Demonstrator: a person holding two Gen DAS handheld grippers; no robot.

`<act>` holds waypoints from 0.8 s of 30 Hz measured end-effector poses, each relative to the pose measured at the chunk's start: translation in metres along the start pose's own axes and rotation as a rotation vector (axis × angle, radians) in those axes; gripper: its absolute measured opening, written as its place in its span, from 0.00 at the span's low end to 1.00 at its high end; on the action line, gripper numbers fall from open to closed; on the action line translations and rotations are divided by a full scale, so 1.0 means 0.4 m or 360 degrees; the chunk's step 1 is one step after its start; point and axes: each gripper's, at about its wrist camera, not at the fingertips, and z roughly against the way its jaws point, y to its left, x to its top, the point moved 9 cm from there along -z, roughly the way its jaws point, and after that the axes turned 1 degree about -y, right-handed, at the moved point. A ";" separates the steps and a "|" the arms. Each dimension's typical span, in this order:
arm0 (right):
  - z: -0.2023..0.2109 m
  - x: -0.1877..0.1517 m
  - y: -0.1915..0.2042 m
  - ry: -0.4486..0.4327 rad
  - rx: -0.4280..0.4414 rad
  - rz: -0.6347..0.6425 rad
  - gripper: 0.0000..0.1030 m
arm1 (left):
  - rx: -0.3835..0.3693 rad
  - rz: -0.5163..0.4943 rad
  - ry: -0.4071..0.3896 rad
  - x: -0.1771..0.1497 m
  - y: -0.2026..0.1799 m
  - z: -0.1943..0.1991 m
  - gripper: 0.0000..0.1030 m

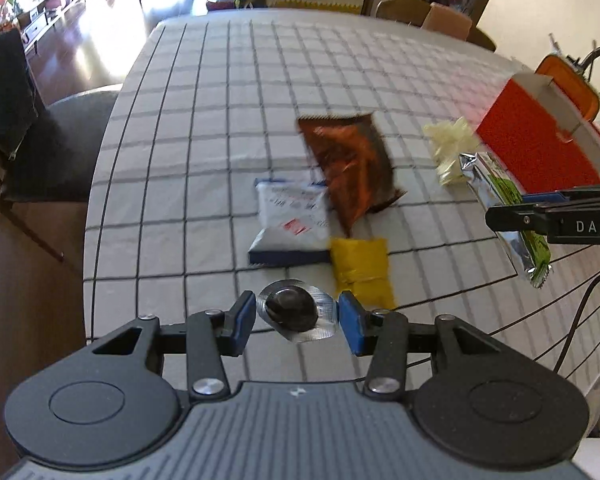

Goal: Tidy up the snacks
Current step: 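Grasp the round dark wrapped candy with the left tool while the right tool grasps the green packet, then carry the round candy with the left tool while the right tool lowers the green packet into the box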

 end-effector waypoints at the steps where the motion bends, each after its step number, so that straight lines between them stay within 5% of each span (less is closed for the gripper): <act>1: 0.015 0.005 -0.009 -0.0015 0.0001 -0.0002 0.40 | -0.0004 -0.0003 -0.0014 0.009 -0.011 0.008 0.43; 24: 0.276 0.106 -0.384 -0.0260 -0.0063 -0.0059 0.40 | -0.0169 -0.0301 -0.0261 0.259 -0.494 0.082 0.43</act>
